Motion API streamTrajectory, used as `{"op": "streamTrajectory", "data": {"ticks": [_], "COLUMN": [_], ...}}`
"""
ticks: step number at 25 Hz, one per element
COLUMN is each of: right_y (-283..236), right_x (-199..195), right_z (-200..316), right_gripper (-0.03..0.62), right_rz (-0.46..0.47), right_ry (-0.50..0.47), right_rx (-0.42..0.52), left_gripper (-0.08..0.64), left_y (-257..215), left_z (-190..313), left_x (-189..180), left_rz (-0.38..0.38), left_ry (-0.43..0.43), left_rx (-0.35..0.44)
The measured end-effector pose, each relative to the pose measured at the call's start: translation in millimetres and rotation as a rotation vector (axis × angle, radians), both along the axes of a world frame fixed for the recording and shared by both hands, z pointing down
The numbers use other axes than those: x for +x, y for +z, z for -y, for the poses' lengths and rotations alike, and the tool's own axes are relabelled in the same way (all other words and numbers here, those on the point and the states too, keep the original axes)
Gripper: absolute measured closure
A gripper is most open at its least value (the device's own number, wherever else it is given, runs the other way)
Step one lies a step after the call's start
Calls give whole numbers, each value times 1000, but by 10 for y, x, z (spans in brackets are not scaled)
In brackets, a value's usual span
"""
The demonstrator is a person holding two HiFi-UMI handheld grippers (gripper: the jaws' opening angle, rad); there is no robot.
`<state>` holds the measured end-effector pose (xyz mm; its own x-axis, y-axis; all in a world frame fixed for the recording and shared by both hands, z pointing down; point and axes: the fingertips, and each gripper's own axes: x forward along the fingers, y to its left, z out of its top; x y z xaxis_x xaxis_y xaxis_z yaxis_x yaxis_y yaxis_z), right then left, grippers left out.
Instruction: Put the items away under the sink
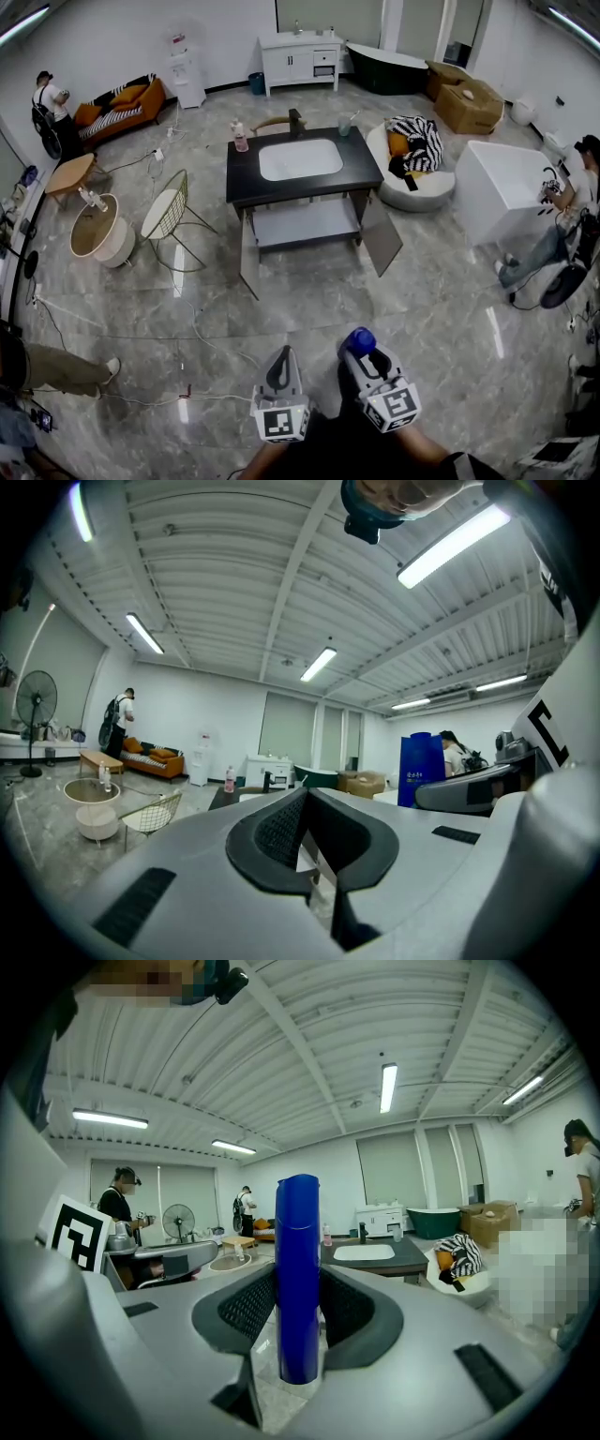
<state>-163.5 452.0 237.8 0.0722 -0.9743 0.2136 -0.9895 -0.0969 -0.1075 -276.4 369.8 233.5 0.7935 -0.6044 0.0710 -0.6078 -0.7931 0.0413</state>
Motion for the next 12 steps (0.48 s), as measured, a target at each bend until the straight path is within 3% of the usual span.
{"op": "streamTrajectory", "data": {"ticks": [3,6,12], "right_y": [70,106,167], "right_x": [170,383,1022], "right_z": [233,489,1084], "right_gripper": [446,446,446], "right_rz": [1,-8,-24], "right_ry": [-13,-39,-99], "right_rx": [2,2,2], "left_gripper": [545,545,545], "left_y": [31,67,55], "left_z": [205,441,973], "left_x": [143,321,933], "left_rz": [-22,6,-42], "left_ry": [-33,-49,-130], "left_rx": [-21,3,-46]}}
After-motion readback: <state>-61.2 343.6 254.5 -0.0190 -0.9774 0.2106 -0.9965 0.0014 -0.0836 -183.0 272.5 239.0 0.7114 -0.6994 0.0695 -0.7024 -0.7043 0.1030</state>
